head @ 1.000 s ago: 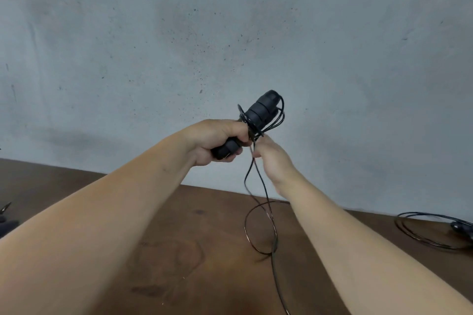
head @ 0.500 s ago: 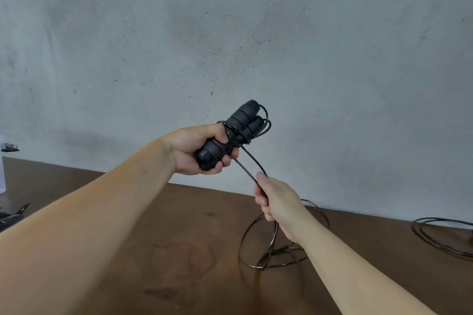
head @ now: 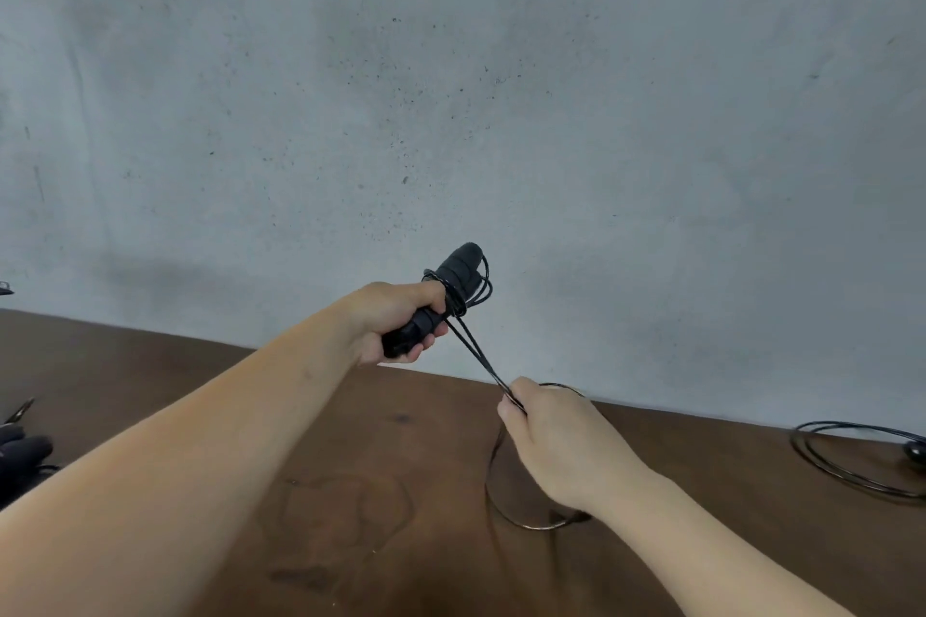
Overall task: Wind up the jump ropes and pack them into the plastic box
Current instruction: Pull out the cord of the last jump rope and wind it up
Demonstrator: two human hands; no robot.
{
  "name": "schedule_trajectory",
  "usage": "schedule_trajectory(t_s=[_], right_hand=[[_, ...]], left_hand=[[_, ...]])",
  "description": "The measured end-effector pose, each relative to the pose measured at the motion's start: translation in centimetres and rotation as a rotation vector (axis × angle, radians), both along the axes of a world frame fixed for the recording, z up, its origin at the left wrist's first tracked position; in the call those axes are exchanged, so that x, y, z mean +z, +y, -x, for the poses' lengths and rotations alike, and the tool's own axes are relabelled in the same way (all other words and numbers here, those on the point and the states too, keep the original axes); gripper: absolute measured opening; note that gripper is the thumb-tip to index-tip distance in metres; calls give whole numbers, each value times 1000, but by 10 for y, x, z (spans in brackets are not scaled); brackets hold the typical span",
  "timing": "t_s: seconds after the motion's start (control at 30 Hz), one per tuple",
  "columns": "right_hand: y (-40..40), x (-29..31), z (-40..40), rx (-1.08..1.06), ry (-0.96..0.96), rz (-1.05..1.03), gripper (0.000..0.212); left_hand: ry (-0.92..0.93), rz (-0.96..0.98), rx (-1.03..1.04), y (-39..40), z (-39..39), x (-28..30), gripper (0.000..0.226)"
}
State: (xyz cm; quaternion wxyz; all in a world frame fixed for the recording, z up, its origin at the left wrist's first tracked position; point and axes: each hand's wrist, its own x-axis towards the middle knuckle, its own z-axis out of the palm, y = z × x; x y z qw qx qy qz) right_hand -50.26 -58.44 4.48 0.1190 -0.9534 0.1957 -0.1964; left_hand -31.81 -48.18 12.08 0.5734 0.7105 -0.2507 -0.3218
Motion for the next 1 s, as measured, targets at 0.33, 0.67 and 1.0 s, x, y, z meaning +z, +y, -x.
schedule_trajectory(t_s=[0.33, 0.67, 1.0], right_hand=[[5, 92, 16, 72, 225, 467, 26], [-64, 107, 7, 176, 144, -300, 38], [-64, 43, -11, 372, -236, -1088, 22]], left_hand=[[-1150, -417, -226, -17, 31, -25, 34], [-970, -278, -652, -2, 70, -12, 30], [-447, 167, -545, -11, 58, -6, 40]])
